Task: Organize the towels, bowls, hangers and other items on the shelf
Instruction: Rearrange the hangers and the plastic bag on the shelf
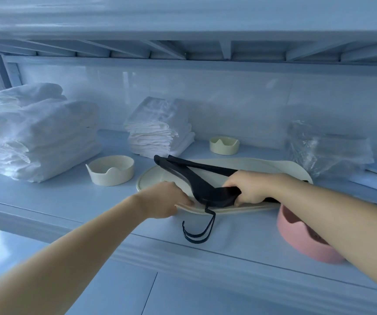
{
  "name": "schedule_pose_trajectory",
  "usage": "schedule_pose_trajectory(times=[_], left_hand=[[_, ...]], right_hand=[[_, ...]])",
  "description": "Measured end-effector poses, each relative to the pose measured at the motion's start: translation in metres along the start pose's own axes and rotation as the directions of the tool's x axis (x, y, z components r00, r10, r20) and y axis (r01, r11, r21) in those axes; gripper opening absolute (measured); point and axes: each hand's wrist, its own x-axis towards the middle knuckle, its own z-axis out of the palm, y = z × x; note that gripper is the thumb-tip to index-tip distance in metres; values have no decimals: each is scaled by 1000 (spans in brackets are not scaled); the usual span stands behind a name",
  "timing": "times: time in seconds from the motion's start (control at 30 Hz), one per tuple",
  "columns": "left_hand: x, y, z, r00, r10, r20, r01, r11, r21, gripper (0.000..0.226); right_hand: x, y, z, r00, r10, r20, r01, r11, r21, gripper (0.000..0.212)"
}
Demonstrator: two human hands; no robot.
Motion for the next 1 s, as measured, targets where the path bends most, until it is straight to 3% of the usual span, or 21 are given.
schedule_pose_trajectory(times=[0.13, 0.27, 0.7, 0.9, 1.0], left_hand=[[0, -14, 8, 995, -54, -78, 55, 998, 9, 54], [-6, -25, 18, 991, -88, -97, 87, 996, -16, 62], [-30, -56, 27, 959, -191, -207, 122, 944, -306, 51], [-22, -40, 23, 978, -191, -78, 166, 954, -251, 58], [-11, -20, 14, 987, -152, -43, 135, 953, -272, 61]], right_hand=[[-7, 16, -1, 998, 52, -33, -52, 999, -1, 14], [-17, 28, -5, 995, 86, -53, -85, 996, 15, 29], [-15, 37, -5, 992, 112, -57, -110, 993, 43, 29], [-13, 40, 1, 988, 127, -83, -125, 992, 24, 36], [-15, 43, -2, 989, 116, -93, -113, 993, 37, 29]])
